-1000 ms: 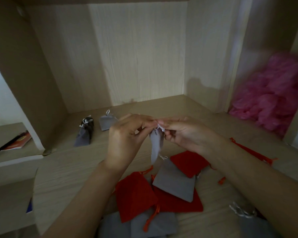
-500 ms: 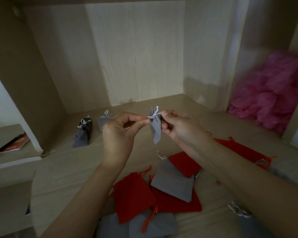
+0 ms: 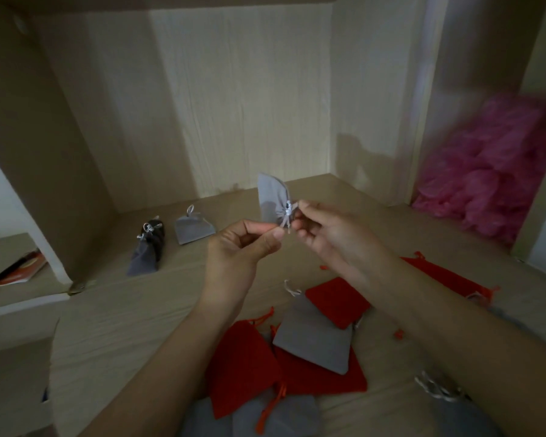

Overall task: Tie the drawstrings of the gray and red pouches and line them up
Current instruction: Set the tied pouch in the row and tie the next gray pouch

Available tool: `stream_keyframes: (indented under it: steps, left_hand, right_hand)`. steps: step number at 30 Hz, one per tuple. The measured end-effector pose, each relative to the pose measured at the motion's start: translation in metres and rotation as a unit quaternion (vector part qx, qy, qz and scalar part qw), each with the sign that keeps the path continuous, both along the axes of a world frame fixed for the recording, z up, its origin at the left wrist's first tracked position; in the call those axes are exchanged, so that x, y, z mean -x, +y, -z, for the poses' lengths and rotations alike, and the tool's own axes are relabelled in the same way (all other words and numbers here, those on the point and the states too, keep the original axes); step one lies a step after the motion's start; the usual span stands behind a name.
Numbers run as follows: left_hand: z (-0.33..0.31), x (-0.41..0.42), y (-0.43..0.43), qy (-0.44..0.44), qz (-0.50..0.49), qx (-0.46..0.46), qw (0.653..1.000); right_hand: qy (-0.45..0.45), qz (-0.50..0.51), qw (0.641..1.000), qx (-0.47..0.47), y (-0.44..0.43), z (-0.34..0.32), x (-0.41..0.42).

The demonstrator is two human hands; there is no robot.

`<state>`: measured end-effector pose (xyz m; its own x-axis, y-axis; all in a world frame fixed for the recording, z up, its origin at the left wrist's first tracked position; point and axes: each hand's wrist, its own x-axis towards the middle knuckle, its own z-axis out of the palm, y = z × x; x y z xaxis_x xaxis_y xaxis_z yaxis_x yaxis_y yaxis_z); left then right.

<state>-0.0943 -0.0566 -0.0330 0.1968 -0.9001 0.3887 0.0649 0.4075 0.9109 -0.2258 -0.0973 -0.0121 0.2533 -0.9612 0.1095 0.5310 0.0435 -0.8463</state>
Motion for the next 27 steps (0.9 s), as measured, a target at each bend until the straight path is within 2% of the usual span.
stream_keyframes:
  steps: [4, 10, 14, 20, 27]
  left_hand:
    - [0.002, -0.001, -0.001, 0.007, 0.007, -0.002, 1.0]
    - [0.0, 0.0, -0.001, -0.019, 0.006, 0.016, 1.0]
    - [0.0, -0.001, -0.002, -0.035, 0.005, 0.019, 0.999]
    - [0.0, -0.004, -0.005, -0.044, 0.015, 0.022, 0.999]
    - [-0.001, -0.005, -0.005, -0.033, -0.018, 0.004, 0.999]
  right_hand:
    - [0.058, -0.036, 0.997, 0.024, 0.003, -0.007, 0.007]
    - [0.137, -0.013, 0.989, 0.061, 0.005, -0.004, 0.011]
    - [0.138, 0.0, 0.988, 0.068, 0.006, -0.003, 0.011]
    - [0.144, -0.048, 0.986, 0.073, 0.0, 0.002, 0.014]
    - [0.174, 0.039, 0.975, 0.133, 0.001, 0.002, 0.015]
